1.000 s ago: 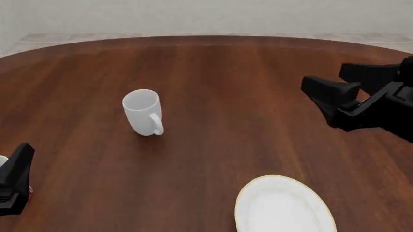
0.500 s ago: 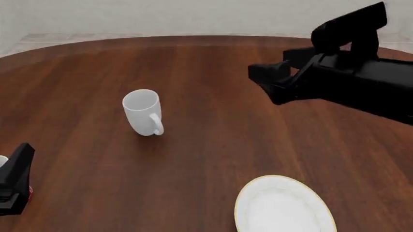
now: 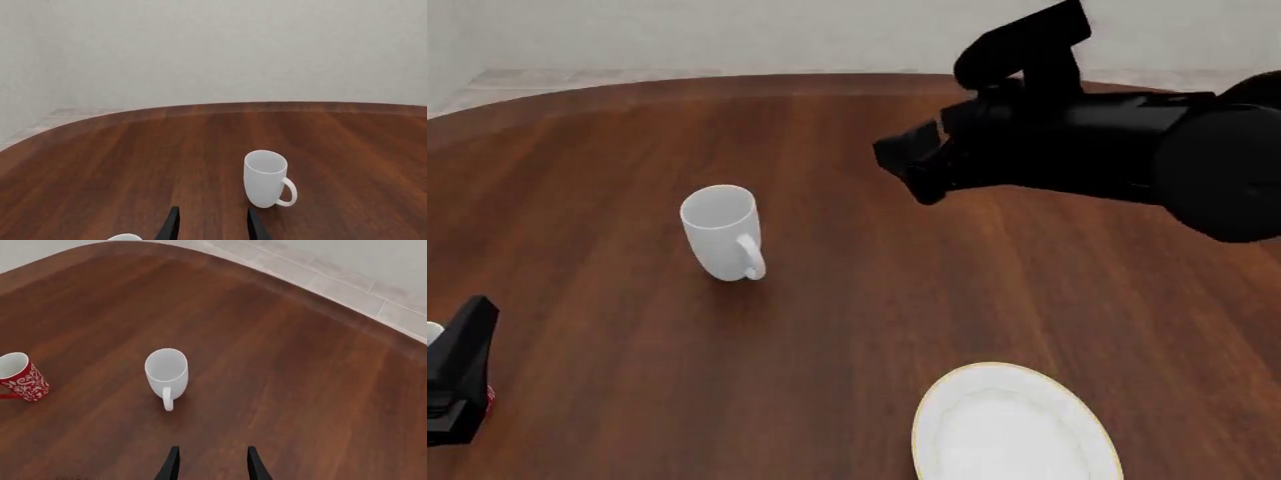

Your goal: Put the white mug on the plate.

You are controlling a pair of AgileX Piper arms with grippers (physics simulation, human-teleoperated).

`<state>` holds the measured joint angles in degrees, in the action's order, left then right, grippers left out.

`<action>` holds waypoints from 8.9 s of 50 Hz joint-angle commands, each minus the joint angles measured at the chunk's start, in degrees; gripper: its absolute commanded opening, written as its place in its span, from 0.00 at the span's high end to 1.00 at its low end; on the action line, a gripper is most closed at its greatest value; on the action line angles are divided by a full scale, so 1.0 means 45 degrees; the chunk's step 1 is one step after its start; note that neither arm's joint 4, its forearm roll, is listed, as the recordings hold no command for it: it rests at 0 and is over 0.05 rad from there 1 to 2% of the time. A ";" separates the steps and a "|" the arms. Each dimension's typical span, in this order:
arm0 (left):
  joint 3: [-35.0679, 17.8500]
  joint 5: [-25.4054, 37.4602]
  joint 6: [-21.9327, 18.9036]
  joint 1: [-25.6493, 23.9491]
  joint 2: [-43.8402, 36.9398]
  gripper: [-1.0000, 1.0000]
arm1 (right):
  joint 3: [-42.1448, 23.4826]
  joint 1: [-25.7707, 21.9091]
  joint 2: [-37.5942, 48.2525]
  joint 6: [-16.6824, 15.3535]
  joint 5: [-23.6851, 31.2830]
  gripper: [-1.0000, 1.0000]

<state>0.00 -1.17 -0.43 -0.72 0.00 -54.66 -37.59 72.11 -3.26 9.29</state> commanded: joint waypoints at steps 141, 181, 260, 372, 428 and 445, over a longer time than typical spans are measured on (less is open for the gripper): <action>0.0000 0.0000 0.0000 0.0000 0.0000 0.00 | -0.4881 -0.1471 0.9037 0.0968 -0.1081 0.00; 0.0000 0.0000 0.0000 0.0000 0.0000 0.00 | -0.6012 -0.1601 1.0495 0.1245 -0.0993 0.00; 0.0000 0.0000 0.0000 0.0000 0.0000 0.00 | -0.7308 -0.1834 1.2033 0.1256 -0.0628 1.00; 0.0000 0.0000 0.0000 0.0000 0.0000 0.00 | 0.0719 -0.2115 0.2475 0.1417 -0.0680 1.00; 0.0000 0.0000 0.0000 0.0000 0.0000 0.00 | 0.4105 -0.1384 -0.2384 0.0857 0.0386 1.00; 0.0000 0.0000 0.0000 0.0000 0.0000 0.00 | 0.5121 -0.0911 -0.4458 0.0898 0.1410 1.00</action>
<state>0.00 -1.17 -0.43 -0.72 0.00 -34.07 -42.82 56.94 0.46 13.54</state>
